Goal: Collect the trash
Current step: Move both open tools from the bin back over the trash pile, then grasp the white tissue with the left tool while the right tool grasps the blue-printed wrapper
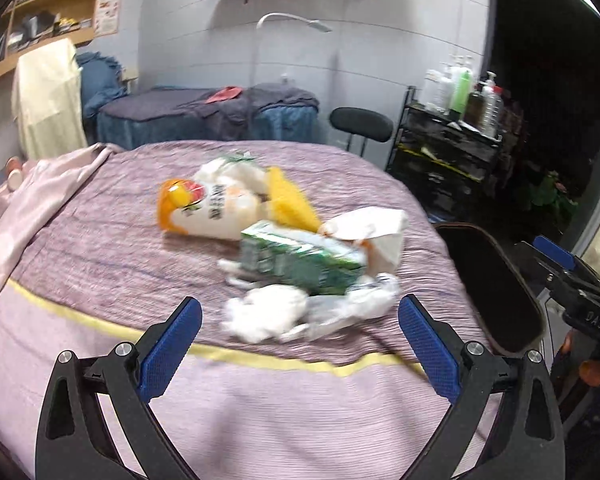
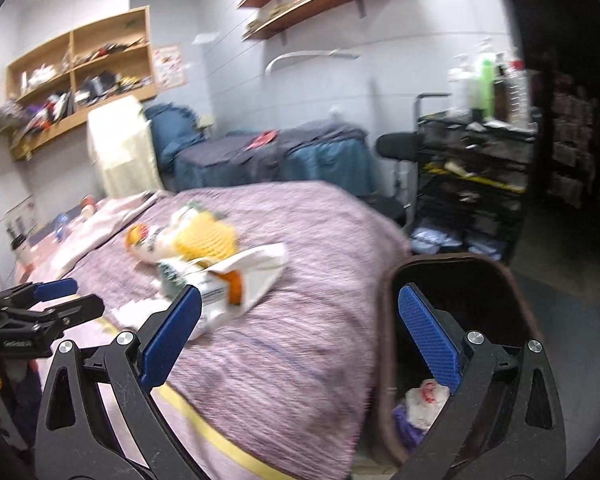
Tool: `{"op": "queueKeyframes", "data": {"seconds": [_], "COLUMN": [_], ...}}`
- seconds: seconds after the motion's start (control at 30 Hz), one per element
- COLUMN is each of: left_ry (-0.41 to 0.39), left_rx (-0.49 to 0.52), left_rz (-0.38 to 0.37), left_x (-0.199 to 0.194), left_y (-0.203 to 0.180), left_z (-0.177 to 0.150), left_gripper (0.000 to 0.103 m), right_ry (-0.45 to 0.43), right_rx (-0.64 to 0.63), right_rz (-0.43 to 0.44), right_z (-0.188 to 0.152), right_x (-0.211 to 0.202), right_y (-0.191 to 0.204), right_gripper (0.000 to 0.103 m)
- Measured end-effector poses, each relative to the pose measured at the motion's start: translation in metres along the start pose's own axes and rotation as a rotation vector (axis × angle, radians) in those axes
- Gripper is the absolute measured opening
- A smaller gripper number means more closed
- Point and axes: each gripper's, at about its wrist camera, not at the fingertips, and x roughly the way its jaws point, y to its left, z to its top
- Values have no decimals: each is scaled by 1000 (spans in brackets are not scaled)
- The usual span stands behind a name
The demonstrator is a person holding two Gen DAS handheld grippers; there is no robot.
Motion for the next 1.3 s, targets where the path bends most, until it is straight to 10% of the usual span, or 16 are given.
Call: {"op": "queueKeyframes", "data": {"seconds": [0.67, 1.0, 1.3], "left_ry": [56, 87, 121], "left_rx": [-61, -48, -19], "left_rz": [26, -6, -18], "left_x": [23, 34, 42], "left_y": [69, 66, 59], "left_z": [7, 6, 2], "left_gripper": [97, 97, 97], "right_ry": [271, 237, 398], "right_rx": [111, -22, -134], "right_rz": [134, 167, 251], "right_z": [25, 29, 0], "right_x": [124, 103, 99], "right_y": [28, 58, 84], "right_gripper": [91, 81, 69]}}
